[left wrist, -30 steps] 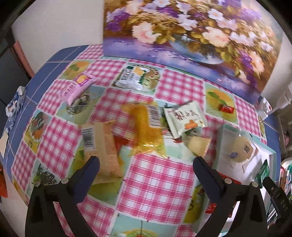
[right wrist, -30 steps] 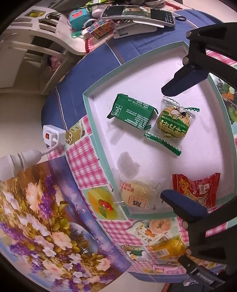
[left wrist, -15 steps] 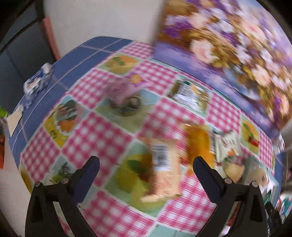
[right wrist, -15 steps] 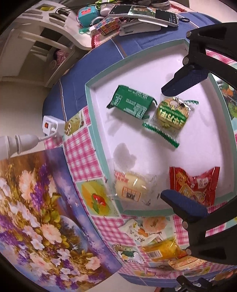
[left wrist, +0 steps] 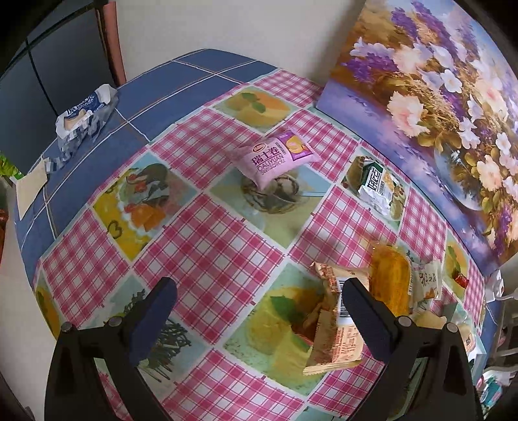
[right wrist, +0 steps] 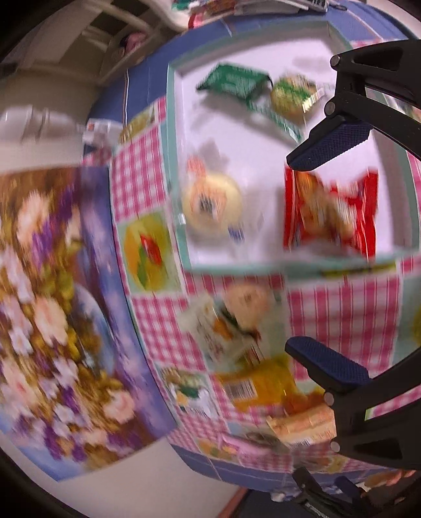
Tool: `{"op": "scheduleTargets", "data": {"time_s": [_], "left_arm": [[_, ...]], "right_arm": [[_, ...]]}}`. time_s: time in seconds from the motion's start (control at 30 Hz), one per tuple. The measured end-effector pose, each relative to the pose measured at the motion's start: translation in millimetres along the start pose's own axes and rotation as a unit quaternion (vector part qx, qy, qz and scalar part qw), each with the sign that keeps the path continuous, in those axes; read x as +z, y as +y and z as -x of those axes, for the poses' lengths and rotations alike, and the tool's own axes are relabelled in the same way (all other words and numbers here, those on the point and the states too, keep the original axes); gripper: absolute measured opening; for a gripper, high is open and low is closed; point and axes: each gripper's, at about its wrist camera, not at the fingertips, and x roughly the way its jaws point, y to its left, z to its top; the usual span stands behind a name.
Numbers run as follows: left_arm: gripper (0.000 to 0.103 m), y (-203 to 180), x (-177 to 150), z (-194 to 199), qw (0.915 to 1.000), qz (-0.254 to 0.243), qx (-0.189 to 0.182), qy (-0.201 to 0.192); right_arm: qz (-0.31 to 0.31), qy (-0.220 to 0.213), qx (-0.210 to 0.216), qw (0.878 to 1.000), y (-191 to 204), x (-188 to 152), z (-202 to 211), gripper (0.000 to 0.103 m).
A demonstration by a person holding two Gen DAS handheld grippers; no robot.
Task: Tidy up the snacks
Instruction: 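Withdraw both grippers from the tray back toward the remaining snacks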
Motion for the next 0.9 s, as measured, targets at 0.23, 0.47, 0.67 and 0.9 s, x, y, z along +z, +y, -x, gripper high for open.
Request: {"op": "scheduleTargets", "data": {"time_s": [0.23, 0.47, 0.67, 0.9], "left_arm": [[0.102, -1, -2, -15, 0.9997, -0.008, 0.003, 0.023], [0.102, 18, 2, -35, 0.9985, 0.02, 0.017, 0.047], [0.102, 44, 10, -41, 0.9968, 0.053, 0.029, 0.051], [0.102, 64, 12, -35, 0.9951, 0.082, 0.031, 0.046]], "right_arm": [[0.037, 0.016, 0.049, 0.998, 59, -12, -13, 0.103], [0.056, 0.032, 0.076, 0.995, 98, -20, -27, 0.103], [0.079, 0.024, 0.094, 0.992, 124, -21, -27, 0.103], [0.112, 0.035, 0.106, 0.987, 152, -30, -37, 0.103]]}}
